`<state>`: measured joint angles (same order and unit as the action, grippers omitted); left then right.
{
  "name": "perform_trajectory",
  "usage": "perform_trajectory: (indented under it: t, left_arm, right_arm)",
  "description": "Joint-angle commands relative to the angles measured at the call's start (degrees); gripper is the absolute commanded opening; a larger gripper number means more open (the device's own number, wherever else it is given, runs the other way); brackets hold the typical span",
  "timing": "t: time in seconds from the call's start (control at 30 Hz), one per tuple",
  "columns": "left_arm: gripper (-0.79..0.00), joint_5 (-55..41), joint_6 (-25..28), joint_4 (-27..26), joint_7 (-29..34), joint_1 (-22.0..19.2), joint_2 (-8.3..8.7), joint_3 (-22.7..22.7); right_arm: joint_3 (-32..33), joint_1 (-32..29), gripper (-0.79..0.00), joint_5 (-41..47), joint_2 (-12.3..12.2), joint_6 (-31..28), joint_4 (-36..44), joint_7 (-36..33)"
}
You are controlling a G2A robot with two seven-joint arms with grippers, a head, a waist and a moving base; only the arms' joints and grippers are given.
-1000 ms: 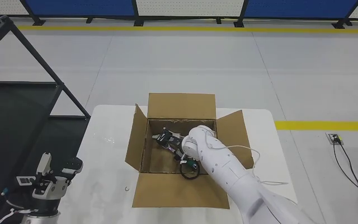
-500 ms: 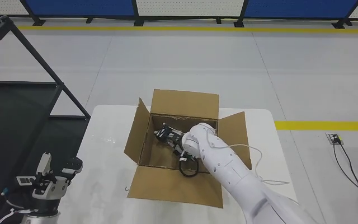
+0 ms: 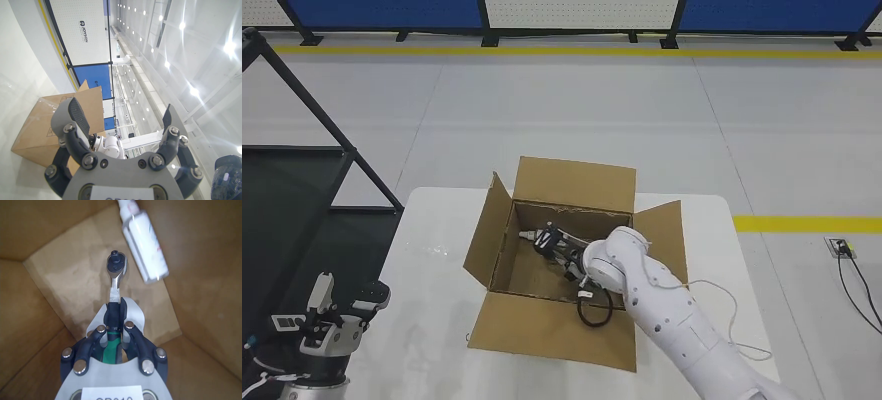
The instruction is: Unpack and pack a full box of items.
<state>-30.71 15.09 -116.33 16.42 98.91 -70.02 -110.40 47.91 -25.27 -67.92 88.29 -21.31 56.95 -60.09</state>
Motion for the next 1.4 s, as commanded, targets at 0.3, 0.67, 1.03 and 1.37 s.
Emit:
perform_trajectory:
  t: [0.3, 0.67, 1.03, 1.37]
  left_arm:
    - [0.0, 0.0, 0.0, 0.0, 0.0, 0.0, 0.0, 0.0]
    - [0.0, 0.0, 0.0, 0.0, 0.0, 0.0, 0.0, 0.0]
    - [0.0, 0.0, 0.0, 0.0, 0.0, 0.0, 0.0, 0.0]
    - [0.0, 0.0, 0.0, 0.0, 0.0, 0.0, 0.0, 0.0]
  right_arm:
    - [-0.31, 2.79, -0.785, 3.49, 0.68, -2.21, -6.07, -4.1]
    - [-5.87, 9.01, -0.717, 5.45, 5.04, 0.53, -20.13, -2.58]
    - [-8.25, 12.38, -0.65, 6.9, 8.22, 0.75, -28.21, 0.08]
    - [-9.13, 14.43, -0.554, 7.66, 10.26, 0.99, -33.67, 1.47]
